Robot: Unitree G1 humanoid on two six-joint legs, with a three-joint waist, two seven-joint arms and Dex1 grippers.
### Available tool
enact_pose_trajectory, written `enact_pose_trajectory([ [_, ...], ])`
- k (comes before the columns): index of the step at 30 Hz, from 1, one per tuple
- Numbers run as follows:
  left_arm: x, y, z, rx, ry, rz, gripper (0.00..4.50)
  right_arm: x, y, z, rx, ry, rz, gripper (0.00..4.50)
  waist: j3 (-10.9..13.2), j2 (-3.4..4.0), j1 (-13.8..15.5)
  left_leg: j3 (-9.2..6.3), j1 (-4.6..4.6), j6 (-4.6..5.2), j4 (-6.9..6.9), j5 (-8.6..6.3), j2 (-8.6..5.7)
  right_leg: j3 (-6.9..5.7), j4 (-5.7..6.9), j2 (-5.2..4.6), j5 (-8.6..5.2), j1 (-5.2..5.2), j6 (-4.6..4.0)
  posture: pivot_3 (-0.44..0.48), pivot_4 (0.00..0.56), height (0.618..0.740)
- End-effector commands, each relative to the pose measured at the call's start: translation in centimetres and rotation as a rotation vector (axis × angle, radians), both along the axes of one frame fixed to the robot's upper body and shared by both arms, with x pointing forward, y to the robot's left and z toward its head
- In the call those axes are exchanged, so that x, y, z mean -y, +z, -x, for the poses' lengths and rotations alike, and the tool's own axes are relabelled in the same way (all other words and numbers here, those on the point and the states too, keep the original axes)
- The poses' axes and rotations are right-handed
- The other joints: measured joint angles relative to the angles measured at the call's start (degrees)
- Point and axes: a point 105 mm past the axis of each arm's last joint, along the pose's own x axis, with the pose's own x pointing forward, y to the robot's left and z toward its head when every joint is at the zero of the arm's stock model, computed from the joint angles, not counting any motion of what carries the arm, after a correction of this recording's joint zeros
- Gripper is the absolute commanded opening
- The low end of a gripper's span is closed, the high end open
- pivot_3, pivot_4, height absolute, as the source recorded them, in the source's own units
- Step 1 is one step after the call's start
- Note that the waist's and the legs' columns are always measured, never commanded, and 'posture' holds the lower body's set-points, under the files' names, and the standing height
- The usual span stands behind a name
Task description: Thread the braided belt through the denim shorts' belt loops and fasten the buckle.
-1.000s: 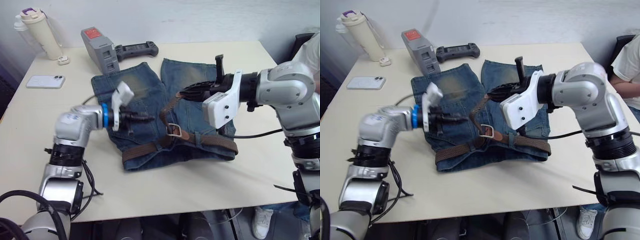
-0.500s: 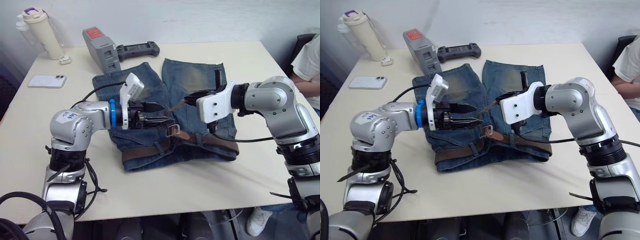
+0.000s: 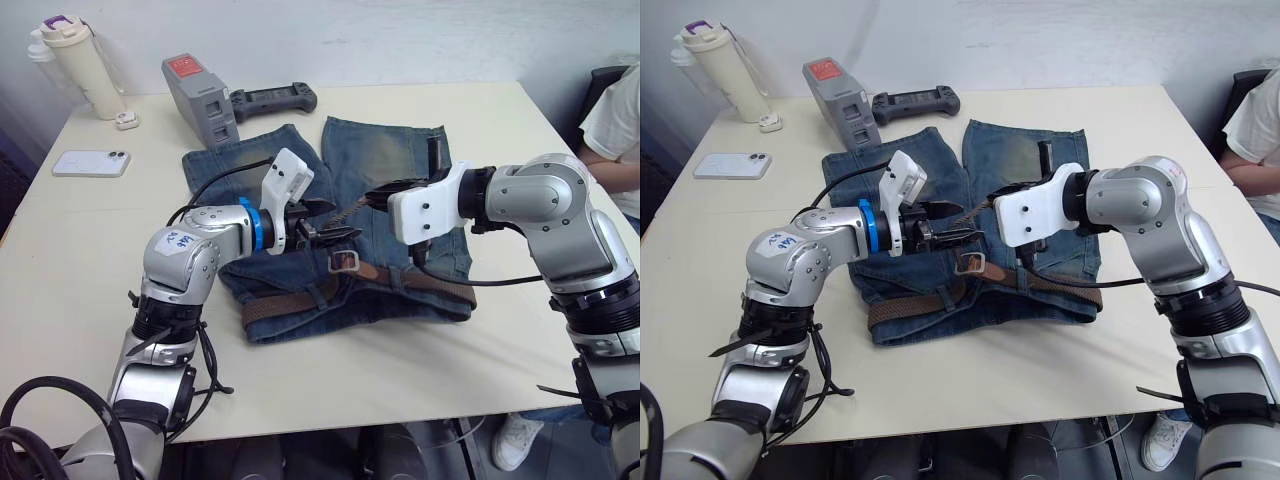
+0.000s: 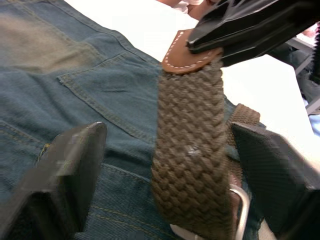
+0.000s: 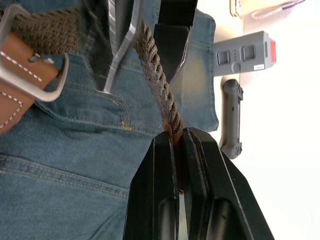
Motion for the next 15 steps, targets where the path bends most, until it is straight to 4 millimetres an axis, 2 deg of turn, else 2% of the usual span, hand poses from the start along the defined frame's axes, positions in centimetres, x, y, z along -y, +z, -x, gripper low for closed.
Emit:
enact_pose_trajectory([
  [1,-0.38,1.05,-0.23,0.045,0.015,0.016,2.38,0.15,1.25,0.61,0.046,0.008,-0.019,0.00,0.00,-0.01,0.13,0.00,-0.02,0.00,0.01,0.00,0.00,-0.01,0.00,0.00,0.00,0.00,0.00,0.000,0.150,0.664],
  [3,-0.23,1.24,-0.09,0.042,0.004,0.031,1.42,0.18,1.22,0.56,0.047,0.005,-0.018,0.00,0.00,-0.01,0.14,-0.01,-0.03,0.00,0.03,0.00,-0.01,-0.01,-0.01,-0.01,0.00,0.01,0.00,0.000,0.150,0.664],
  [5,-0.14,1.28,-0.03,0.045,-0.002,0.030,0.67,0.18,1.23,0.50,0.048,0.002,-0.018,0.00,0.00,0.00,0.04,-0.01,-0.03,0.00,0.02,0.00,0.00,-0.01,0.00,0.00,0.00,0.00,0.00,0.000,0.150,0.664],
  [6,-0.11,1.29,-0.02,0.045,-0.003,0.032,0.56,0.20,1.23,0.48,0.049,0.001,-0.018,0.00,0.00,0.00,0.04,-0.01,-0.01,0.00,0.01,0.00,0.00,-0.01,0.00,0.00,0.00,0.00,0.00,0.000,0.150,0.664],
  [7,-0.06,1.25,-0.01,0.047,-0.005,0.028,0.12,0.20,1.20,0.44,0.050,-0.001,-0.017,0.00,0.00,0.00,0.03,-0.01,-0.01,0.00,0.00,0.00,0.00,-0.01,0.00,0.00,0.00,0.00,0.00,0.000,0.150,0.664],
  [12,0.15,1.01,0.11,0.041,-0.015,0.028,0.01,-0.10,1.71,0.64,-0.011,-0.002,-0.124,0.00,0.00,0.00,0.03,-0.01,0.00,0.00,-0.01,0.00,0.01,-0.01,-0.01,0.01,0.00,0.00,0.00,0.000,0.150,0.664],
  [14,0.11,0.64,0.05,0.029,-0.005,0.028,0.00,-0.10,2.02,0.93,-0.041,0.003,-0.169,0.84,0.00,0.00,0.04,-0.01,-0.01,0.00,-0.01,0.00,0.01,-0.01,-0.01,0.01,0.00,0.00,0.00,0.000,0.150,0.664],
  [15,0.11,0.53,0.05,0.026,-0.002,0.027,0.00,-0.05,2.11,1.03,-0.047,0.004,-0.177,0.98,0.00,-0.01,0.04,-0.01,-0.01,0.00,-0.01,0.00,0.00,-0.01,-0.01,0.00,0.00,0.00,0.00,0.000,0.150,0.664],
])
